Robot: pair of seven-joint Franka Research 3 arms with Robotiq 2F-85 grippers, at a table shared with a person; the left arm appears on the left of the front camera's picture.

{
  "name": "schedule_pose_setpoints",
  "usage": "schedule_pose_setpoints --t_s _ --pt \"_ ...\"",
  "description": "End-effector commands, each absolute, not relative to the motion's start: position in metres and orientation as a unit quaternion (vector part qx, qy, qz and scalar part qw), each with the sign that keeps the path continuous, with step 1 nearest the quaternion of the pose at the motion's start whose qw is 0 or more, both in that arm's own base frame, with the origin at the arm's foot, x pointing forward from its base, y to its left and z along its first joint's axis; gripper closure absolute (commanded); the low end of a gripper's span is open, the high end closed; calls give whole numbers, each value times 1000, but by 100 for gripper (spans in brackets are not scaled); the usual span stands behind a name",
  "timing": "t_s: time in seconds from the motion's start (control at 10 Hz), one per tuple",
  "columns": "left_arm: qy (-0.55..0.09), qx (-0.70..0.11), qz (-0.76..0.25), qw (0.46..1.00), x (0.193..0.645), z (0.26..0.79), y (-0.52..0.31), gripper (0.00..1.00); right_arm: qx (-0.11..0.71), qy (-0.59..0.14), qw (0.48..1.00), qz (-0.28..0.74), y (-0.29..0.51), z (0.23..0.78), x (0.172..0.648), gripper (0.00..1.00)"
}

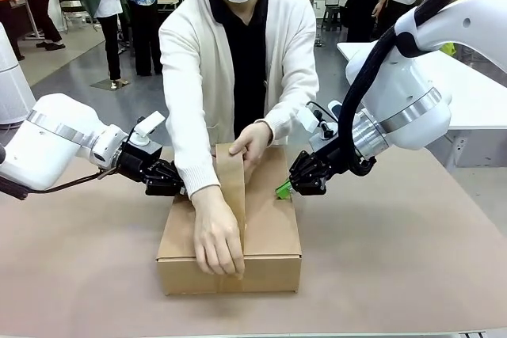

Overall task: Wrap the clocks to prevent damage.
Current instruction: After the human seals the box with tape, release both hands from the side flaps of the Package Box.

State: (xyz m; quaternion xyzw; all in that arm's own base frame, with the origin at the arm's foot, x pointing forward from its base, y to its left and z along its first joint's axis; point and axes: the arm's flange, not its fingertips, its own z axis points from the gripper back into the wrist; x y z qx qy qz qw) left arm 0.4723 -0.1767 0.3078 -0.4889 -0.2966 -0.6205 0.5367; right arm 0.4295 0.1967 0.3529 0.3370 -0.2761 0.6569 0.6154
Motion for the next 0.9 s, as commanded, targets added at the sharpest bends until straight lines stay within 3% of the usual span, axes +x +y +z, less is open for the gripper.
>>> schedule_pose_setpoints --t_s 0.0,0.8 --pt "-296 -486 -622 539 471 304 -177 99 333 -275 619 656 197 349 428 99" --pt "-296 -486 -622 539 471 304 -177 99 333 -275 619 656 197 349 428 99"
